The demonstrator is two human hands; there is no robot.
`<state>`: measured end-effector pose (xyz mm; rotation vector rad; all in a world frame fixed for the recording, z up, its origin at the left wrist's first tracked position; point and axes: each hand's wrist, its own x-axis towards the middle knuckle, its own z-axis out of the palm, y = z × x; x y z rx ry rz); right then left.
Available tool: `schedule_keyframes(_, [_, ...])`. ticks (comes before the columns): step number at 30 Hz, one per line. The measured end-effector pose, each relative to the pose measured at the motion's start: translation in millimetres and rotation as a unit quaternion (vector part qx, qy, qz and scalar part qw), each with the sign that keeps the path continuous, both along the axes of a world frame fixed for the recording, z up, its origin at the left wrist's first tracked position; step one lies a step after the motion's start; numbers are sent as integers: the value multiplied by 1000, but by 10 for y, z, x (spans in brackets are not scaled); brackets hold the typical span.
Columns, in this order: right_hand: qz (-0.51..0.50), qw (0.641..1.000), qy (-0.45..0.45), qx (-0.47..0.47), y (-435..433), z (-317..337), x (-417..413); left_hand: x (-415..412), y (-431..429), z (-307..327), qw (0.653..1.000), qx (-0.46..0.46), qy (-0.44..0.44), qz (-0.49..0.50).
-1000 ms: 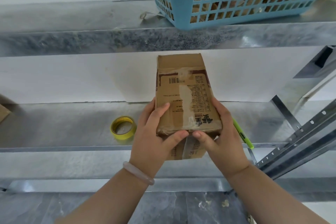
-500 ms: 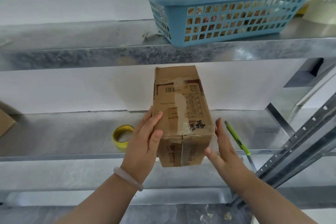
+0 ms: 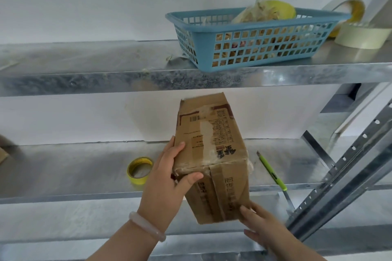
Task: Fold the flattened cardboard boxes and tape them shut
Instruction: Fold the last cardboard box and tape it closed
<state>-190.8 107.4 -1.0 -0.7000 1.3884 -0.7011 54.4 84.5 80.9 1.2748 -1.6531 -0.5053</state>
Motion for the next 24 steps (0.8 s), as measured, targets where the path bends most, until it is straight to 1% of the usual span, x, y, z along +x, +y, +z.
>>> schedule_keyframes(2, [-46, 998, -16, -28, 88, -21, -47, 7, 67, -10, 999, -10, 37, 27])
schedule_keyframes(4, [-132, 987, -18, -94, 172, 22, -101, 37, 121, -24, 996, -24, 66, 60])
schedule_keyframes(7, [-248, 943, 3, -221, 206, 249, -162, 110, 172, -4, 991, 6, 94, 100])
schedule_keyframes(9, [-263, 913, 37, -310, 172, 481, -179, 184, 180, 4, 989, 35, 92, 114])
schedule_keyframes(11, [-216, 898, 98, -371, 114, 757, -167, 232, 166, 26, 991, 75, 64, 95])
schedule_keyframes(12, [-176, 902, 126, -374, 61, 879, -154, 239, 151, 37, 988, 112, 69, 77])
schedule_keyframes(14, [-103, 920, 156, -343, -110, 1010, -134, 248, 90, 46, 975, 184, 116, 45])
schedule_keyframes(15, [-79, 929, 163, -323, -210, 1015, -127, 264, 40, 47, 971, 201, 123, 46])
schedule_keyframes(18, [-43, 942, 174, -285, -474, 930, -106, 361, -166, 76, 968, 228, 83, 67])
schedule_keyframes(21, [-43, 946, 194, -256, -652, 868, -108, 437, -374, 199, 956, 286, 54, 18])
schedule_keyframes(24, [-32, 949, 214, -228, -783, 893, -117, 441, -514, 321, 953, 303, 16, -14])
